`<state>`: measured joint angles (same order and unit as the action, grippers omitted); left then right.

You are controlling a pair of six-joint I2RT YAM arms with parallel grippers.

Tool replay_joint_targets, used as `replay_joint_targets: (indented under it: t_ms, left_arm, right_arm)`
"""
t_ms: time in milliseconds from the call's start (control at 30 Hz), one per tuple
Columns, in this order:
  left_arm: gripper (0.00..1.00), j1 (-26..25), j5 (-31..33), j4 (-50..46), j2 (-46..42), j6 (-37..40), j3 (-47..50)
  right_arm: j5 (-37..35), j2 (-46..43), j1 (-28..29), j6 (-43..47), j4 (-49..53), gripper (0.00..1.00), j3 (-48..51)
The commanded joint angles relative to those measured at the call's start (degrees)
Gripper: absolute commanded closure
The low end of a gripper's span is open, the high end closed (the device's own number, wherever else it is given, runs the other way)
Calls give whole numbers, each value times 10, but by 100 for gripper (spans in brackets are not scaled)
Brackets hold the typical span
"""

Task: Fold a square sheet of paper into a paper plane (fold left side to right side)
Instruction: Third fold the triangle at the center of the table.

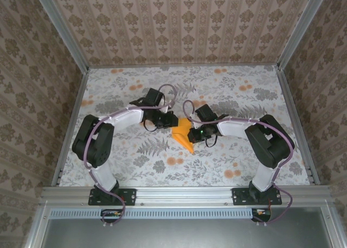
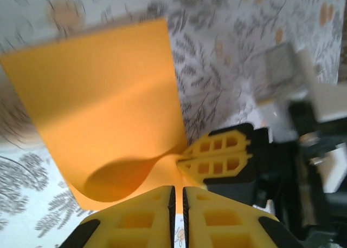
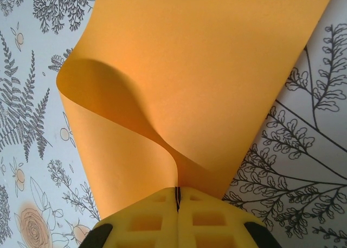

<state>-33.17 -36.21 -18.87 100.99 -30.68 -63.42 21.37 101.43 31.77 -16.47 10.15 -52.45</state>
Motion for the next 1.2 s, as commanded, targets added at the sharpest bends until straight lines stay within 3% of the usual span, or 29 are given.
replay_joint_targets:
  t_ms: [0,333,1067,1167]
  left_arm:
    - [87,-23,-33,35,10,-21,21]
    - [88,-46,-23,55,52,-34,42]
    - [91,-40,34,46,84,-31,77]
    - [92,-40,41,44,86,-31,82]
  right_arm:
    - [-19,20,5,12,53,100,-1]
    - [-26,24,6,14,63,100,-6]
    - [-16,11,-1,-4,59,100,-22]
    - [-5,-21,-12,-23,52,89,-24]
